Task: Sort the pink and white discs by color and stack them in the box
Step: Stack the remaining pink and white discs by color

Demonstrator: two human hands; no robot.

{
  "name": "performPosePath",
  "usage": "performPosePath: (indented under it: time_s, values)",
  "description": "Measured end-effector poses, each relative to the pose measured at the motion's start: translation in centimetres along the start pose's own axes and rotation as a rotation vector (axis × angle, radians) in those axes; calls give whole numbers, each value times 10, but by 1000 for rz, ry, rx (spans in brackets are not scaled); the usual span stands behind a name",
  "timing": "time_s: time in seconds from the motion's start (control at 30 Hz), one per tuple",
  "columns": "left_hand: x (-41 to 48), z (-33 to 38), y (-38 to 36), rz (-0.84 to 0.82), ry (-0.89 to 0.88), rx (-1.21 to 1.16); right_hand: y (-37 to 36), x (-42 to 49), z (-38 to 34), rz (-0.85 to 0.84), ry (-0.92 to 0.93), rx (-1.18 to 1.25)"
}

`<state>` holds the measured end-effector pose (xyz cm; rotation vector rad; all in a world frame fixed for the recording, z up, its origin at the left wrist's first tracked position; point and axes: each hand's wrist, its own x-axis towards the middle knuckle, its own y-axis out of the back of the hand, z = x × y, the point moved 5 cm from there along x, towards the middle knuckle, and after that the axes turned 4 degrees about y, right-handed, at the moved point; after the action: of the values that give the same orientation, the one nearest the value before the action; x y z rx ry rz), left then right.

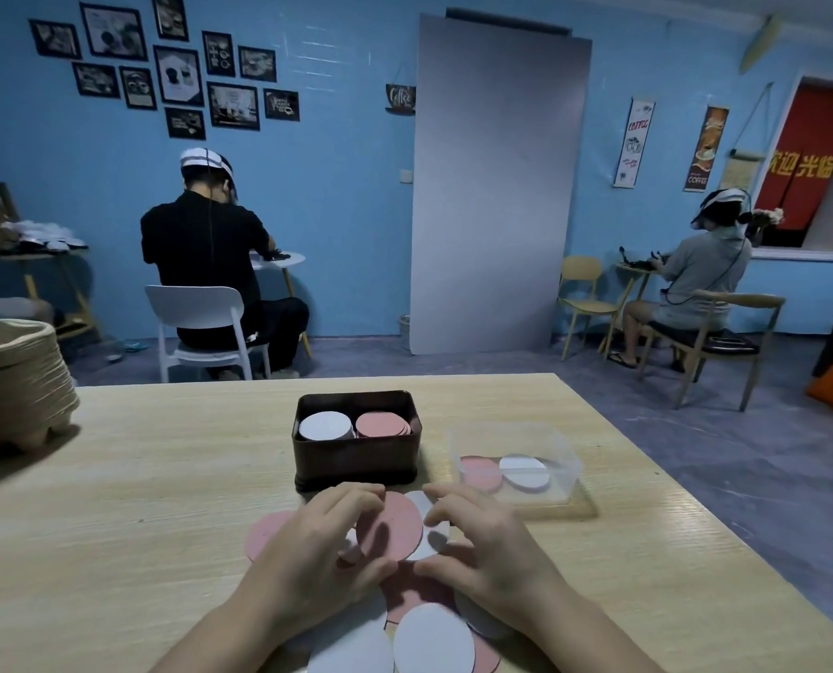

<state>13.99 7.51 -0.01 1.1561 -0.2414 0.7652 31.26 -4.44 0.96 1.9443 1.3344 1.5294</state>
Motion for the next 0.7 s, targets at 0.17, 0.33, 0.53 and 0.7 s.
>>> performPosePath:
  time_s: [0.17, 0.33, 0.53, 0.7]
  values:
    - [1, 5, -1, 12, -72, -71, -9, 7, -8, -2, 28, 102]
    - [4, 3, -4, 11, -73, -116, -6, 1, -7, 7, 45, 65]
    - [-3, -8, -5, 17, 56, -189, 3, -6, -2, 116, -67, 303]
    - [0, 2, -1, 29, -5, -122, 1, -8, -3, 104, -108, 398]
